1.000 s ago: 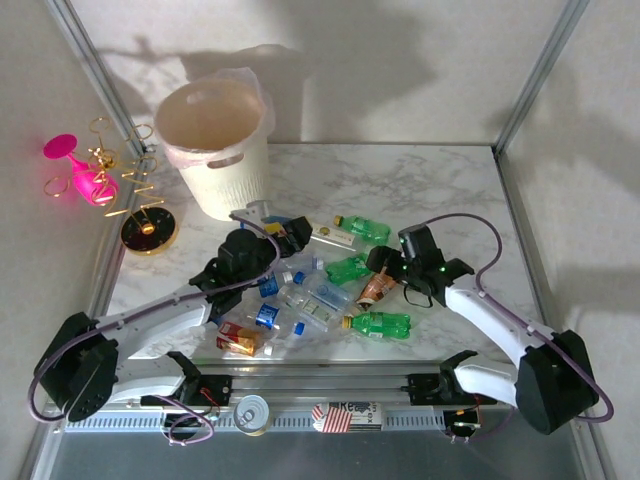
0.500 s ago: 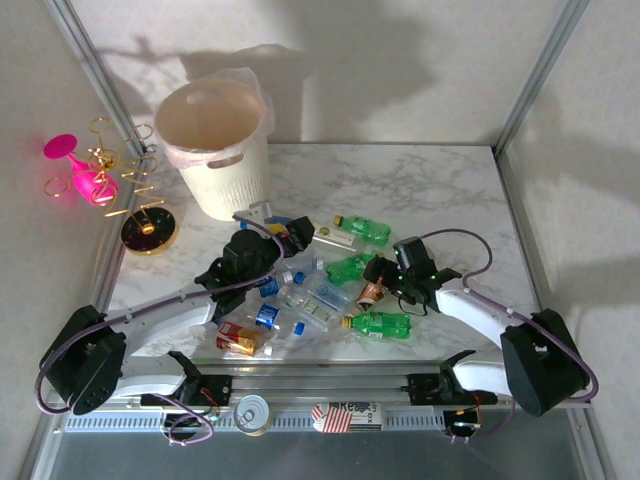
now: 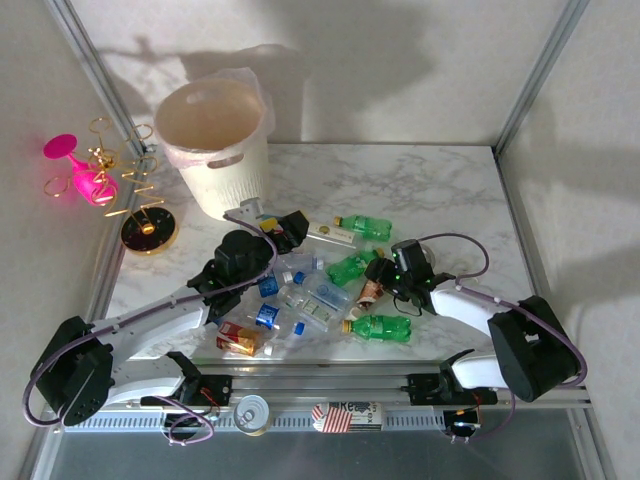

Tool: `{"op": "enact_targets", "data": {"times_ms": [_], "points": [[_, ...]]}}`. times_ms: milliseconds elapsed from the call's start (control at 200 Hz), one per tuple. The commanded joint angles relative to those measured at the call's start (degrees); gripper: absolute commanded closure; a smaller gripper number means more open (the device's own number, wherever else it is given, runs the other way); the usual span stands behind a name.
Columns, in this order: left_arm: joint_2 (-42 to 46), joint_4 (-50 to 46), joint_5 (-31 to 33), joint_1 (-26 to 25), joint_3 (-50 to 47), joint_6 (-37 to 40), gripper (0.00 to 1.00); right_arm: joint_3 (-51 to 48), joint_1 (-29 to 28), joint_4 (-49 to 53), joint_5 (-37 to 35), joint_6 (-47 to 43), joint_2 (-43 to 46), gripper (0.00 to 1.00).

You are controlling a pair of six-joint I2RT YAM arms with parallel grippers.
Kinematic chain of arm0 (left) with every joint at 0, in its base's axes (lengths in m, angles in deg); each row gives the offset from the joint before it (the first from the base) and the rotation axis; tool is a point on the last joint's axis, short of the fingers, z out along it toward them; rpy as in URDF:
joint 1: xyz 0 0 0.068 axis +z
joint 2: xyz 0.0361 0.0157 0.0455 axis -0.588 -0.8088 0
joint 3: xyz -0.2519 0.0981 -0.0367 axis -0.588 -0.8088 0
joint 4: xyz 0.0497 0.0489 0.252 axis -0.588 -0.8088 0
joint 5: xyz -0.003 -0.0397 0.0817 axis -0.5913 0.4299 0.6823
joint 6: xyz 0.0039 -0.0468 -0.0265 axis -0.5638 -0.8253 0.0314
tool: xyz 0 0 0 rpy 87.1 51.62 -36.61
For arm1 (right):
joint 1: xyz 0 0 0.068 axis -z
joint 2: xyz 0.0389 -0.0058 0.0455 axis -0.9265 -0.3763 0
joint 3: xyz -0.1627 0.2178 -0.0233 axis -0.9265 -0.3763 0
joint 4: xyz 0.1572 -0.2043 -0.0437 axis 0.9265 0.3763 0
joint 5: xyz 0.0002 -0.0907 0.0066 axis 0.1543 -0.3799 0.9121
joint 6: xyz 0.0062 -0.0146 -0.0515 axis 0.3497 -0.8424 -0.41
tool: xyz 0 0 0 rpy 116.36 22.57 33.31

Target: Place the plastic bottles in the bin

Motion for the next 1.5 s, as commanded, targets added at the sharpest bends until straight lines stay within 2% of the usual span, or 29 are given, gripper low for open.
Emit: {"op": "enact_targets", "data": {"times_ms": [0,160,366,511,611,756,896,1017,1232,1497], "points": [[1.1,-0.5,1.5,-0.5,-0.6,-0.1,0.0,-0.8,-0.3,-2.1,-1.4,1.0,0.3,0.39],[0.8,0.2,1.5,-0.5,-0.7,-0.2,0.0,-0.2,-0.3,-1.2,-2.5,0.3,3.2,0.47],[1.0,-0.1,2.0,-0.4,-0.4,0.9,0.0,3.8,-0.2,1.9,-4.3,-3.0,6.3,0.5],[1.3,-0.1,0.9,-0.2,0.1,2.6,0.0,7.9,-0.1,3.1,-3.2,-7.2,6.9,0.51],[0.8,0.0,-3.9,0.4,1.4,5.6,0.0,11.6,-0.2,3.7,-1.2,-11.5,6.9,0.51],[-1.4,-2.0,-16.0,2.6,4.8,9.9,0.0,17.5,-0.1,4.5,3.8,-16.3,5.7,0.51],[-4.3,-5.4,-26.6,3.5,8.3,13.3,0.0,22.7,-0.2,4.1,10.6,-17.6,3.4,0.52],[-6.6,-5.6,-33.5,3.4,9.5,14.0,0.0,25.9,-0.2,3.2,13.6,-17.8,1.7,0.52],[-8.9,-3.3,-38.2,1.6,9.4,13.6,0.02,28.3,-0.2,0.4,17.1,-16.9,0.0,0.52],[-14.5,-5.1,-38.9,-0.7,12.0,13.9,0.09,28.1,-0.2,-1.0,19.0,-15.5,-0.2,0.52]]}}
